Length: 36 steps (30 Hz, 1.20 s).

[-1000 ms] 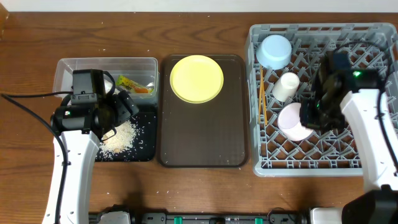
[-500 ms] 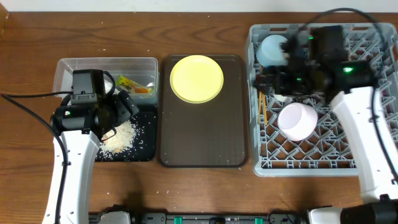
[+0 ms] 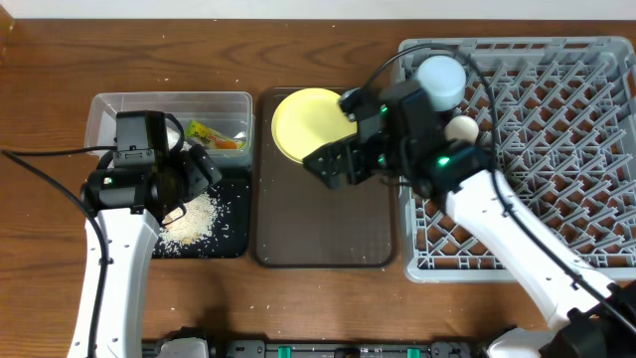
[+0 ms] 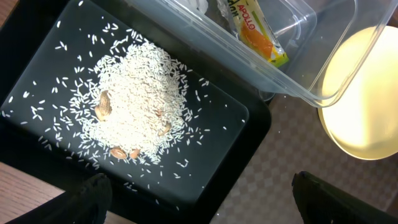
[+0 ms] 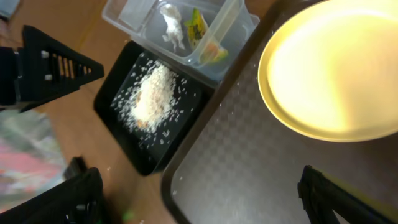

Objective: Sort waste into correct bins and load items into the dishwasher rack
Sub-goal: 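Move the right gripper left toward the yellow plate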

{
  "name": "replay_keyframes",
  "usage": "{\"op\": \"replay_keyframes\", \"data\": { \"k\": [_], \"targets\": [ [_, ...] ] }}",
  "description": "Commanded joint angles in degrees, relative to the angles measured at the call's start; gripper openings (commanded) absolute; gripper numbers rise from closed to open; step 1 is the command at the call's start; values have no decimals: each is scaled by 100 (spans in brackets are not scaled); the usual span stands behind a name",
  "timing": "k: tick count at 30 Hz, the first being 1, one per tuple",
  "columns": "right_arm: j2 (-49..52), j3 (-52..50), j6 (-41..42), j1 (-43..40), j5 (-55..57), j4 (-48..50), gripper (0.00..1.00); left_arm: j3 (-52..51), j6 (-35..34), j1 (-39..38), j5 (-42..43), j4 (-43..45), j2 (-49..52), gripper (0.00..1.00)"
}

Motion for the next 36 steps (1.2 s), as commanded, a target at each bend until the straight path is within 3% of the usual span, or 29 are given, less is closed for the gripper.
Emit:
{"op": "replay_keyframes", "data": {
  "k": [1,5,11,21,29,36],
  "targets": [
    [-2,-107,201,330,981,166,99,83,31,22,-28,-15,11,96],
    [0,-155,455,656,2365,111,99,83,31,22,-28,-15,11,96],
    [0,-155,946,911,4050,-232,84,83,31,22,-28,-15,11,96],
    [0,468,474,249,3464,-1104,68,83,31,22,-28,-15,11,96],
    [140,1904,474,-289,3429,-1683,64,83,31,22,-28,-15,11,96],
    [968,2500,129,-343,3432,-1818,62,83,31,22,-28,-15,11,96]
  ]
}}
